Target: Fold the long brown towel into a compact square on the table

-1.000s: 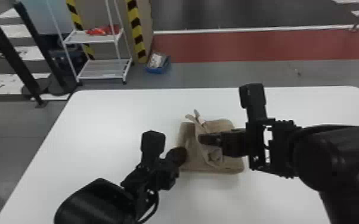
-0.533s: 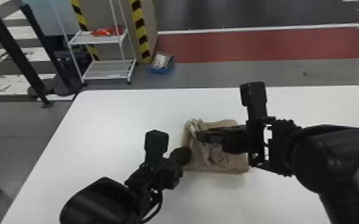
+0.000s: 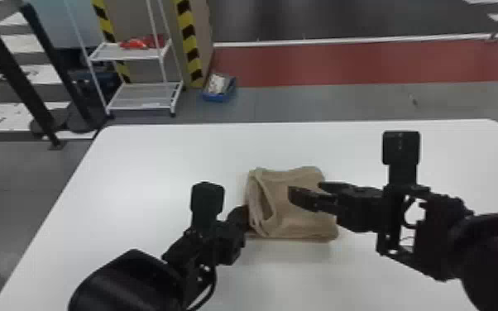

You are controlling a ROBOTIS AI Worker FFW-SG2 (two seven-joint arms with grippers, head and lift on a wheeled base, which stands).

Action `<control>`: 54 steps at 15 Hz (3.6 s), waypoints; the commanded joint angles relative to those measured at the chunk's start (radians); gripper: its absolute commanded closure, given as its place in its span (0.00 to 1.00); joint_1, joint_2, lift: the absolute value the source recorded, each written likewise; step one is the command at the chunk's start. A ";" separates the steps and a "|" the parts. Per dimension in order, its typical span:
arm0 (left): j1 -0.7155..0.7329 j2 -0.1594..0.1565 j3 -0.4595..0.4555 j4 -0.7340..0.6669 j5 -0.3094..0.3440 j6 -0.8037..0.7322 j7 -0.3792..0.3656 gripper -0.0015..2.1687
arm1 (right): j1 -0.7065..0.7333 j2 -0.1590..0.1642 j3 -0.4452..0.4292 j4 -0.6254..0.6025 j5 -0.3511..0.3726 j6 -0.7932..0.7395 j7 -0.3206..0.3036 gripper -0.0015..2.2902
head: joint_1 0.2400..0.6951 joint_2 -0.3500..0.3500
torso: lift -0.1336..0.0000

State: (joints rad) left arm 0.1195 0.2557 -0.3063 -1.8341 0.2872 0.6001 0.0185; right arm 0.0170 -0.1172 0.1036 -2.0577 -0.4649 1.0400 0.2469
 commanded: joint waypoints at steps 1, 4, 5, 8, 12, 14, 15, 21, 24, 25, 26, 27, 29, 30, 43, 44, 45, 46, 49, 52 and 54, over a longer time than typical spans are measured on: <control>0.014 0.002 0.009 -0.016 0.009 0.001 0.000 0.67 | 0.101 -0.027 -0.082 -0.108 -0.021 -0.001 0.041 0.53 | 1.00 0.60 | 0.04; 0.022 0.004 0.012 -0.024 0.010 0.001 0.000 0.67 | 0.218 -0.048 -0.130 -0.183 -0.001 -0.025 0.110 0.95 | 1.00 0.54 | 0.04; 0.026 0.004 0.019 -0.025 0.010 0.001 -0.002 0.67 | 0.256 -0.048 -0.131 -0.196 0.015 -0.044 0.127 0.96 | 1.00 0.54 | 0.04; 0.026 0.004 0.023 -0.025 0.012 0.001 -0.002 0.67 | 0.324 -0.048 -0.128 -0.193 0.025 -0.090 0.158 0.96 | 1.00 0.53 | 0.04; 0.025 0.004 0.023 -0.025 0.014 0.001 -0.002 0.67 | 0.331 -0.048 -0.104 -0.122 0.065 -0.111 0.180 0.96 | 1.00 0.54 | 0.04; 0.023 0.004 0.024 -0.025 0.014 0.001 -0.002 0.67 | 0.301 -0.045 -0.090 -0.065 0.091 -0.114 0.178 0.96 | 1.00 0.54 | 0.04; 0.023 0.004 0.024 -0.025 0.015 0.001 -0.002 0.67 | 0.279 -0.045 -0.087 -0.033 0.091 -0.117 0.178 0.96 | 1.00 0.53 | 0.04; 0.034 0.005 0.030 -0.056 0.038 0.001 -0.009 0.67 | 0.109 -0.039 -0.024 0.163 0.114 -0.151 0.160 0.96 | 1.00 0.53 | 0.04; 0.083 0.020 0.064 -0.134 0.063 0.025 -0.023 0.67 | 0.043 -0.032 -0.021 0.226 0.135 -0.151 0.149 0.96 | 1.00 0.53 | 0.04; 0.106 0.031 0.082 -0.165 0.075 0.031 -0.025 0.67 | 0.009 -0.032 -0.022 0.264 0.137 -0.154 0.146 0.96 | 1.00 0.53 | 0.04; 0.117 0.034 0.087 -0.186 0.081 0.034 -0.029 0.67 | -0.028 -0.032 -0.024 0.303 0.137 -0.154 0.146 0.96 | 1.00 0.53 | 0.04; 0.129 0.036 0.098 -0.209 0.086 0.053 -0.037 0.67 | -0.078 -0.032 -0.024 0.358 0.138 -0.157 0.146 0.96 | 1.00 0.53 | 0.04; 0.147 0.043 0.135 -0.234 0.093 0.053 -0.049 0.67 | -0.184 -0.029 -0.013 0.465 0.147 -0.172 0.141 0.96 | 1.00 0.52 | 0.04; 0.147 0.043 0.147 -0.234 0.093 0.050 -0.049 0.67 | -0.235 -0.029 -0.002 0.516 0.147 -0.191 0.141 0.96 | 1.00 0.52 | 0.04; -0.040 0.037 0.081 0.136 0.089 -0.303 -0.121 0.67 | 0.158 -0.128 -0.449 0.241 -0.058 -0.277 0.310 0.96 | 1.00 0.36 | 0.04; -0.050 0.037 0.078 0.159 0.084 -0.312 -0.129 0.67 | 0.189 -0.128 -0.495 0.217 -0.084 -0.277 0.325 0.96 | 1.00 0.32 | 0.04; -0.061 0.037 0.072 0.181 0.078 -0.328 -0.129 0.67 | 0.207 -0.131 -0.522 0.200 -0.100 -0.277 0.331 0.96 | 1.00 0.29 | 0.04; -0.070 0.039 0.072 0.204 0.069 -0.355 -0.130 0.67 | 0.224 -0.136 -0.545 0.192 -0.118 -0.277 0.344 0.96 | 1.00 0.27 | 0.04; -0.078 0.045 0.079 0.211 0.069 -0.358 -0.129 0.67 | 0.239 -0.144 -0.575 0.194 -0.136 -0.277 0.357 0.96 | 1.00 0.23 | 0.04; -0.055 0.047 0.081 0.202 0.069 -0.346 -0.127 0.67 | 0.238 -0.142 -0.565 0.202 -0.136 -0.283 0.368 0.96 | 1.00 0.22 | 0.04; -0.040 0.048 0.082 0.196 0.064 -0.334 -0.127 0.67 | 0.236 -0.139 -0.561 0.197 -0.136 -0.280 0.370 0.96 | 1.00 0.22 | 0.04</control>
State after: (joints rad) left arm 0.0690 0.3025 -0.2251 -1.6332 0.3545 0.2575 -0.1088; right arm 0.2539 -0.2584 -0.4603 -1.8571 -0.6013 0.7578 0.6159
